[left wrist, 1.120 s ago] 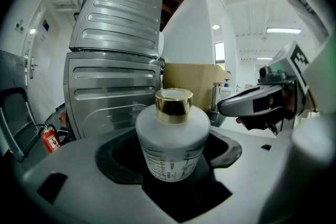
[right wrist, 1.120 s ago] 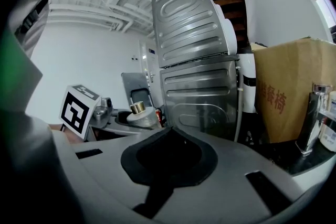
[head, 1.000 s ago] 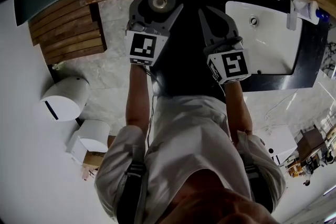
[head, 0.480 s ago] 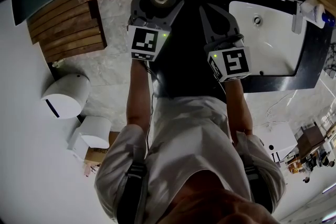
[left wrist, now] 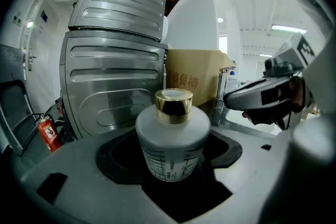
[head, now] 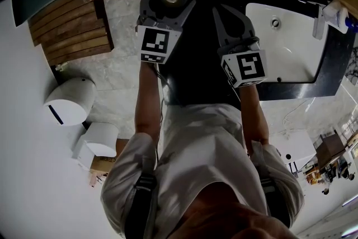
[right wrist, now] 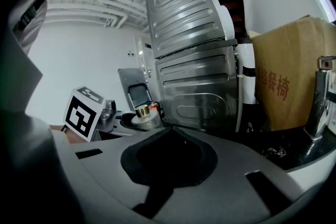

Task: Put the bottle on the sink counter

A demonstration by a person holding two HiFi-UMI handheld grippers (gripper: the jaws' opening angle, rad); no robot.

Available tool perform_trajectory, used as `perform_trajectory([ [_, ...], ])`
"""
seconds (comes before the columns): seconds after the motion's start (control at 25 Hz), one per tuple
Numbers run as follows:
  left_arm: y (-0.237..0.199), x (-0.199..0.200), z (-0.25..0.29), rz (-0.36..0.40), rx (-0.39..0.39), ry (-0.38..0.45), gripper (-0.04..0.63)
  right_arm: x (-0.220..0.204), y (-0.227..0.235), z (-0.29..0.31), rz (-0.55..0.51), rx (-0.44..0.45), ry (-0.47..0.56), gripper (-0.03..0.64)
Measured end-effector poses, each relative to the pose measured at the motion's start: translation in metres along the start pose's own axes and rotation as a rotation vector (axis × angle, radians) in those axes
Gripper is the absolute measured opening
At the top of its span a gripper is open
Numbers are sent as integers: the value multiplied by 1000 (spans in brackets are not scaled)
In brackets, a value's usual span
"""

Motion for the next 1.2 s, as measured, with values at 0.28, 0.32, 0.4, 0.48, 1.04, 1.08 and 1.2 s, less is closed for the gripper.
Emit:
perform_trajectory([
  [0.28,0,-4,5,5,1,-39,330,-3,0,4,5,-1,-3,-2],
  [0.32,0,-5,6,6,3,-46,330,-3,1,4,5,0,-4,-2],
  [0.4,1,-6,8,11,5,-62,330,-3,1,4,4,0,-4,-2],
  [0.48,1,-7,9,17,7,-77,330,-2,1,4,4,0,-5,-2],
  [1.04,2,-8,12,30,15,-99,330,2,-4,-3,-7,7,-1,-2],
  [1.08,2,-9,13,32,18,-102,330,2,-4,-4,-9,7,0,-2],
  [1.2,1,-10,13,36,24,-112,330,3,-6,-7,-14,2,0,-2],
])
Point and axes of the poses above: the fingertips, and each gripper's own axes: z forward along the fingers, y to its right, x out of its top, the point moved 1 cm from there along -z, backward along the fingers, and after that the axes turned 1 degree about x, right-handed, at the moved point
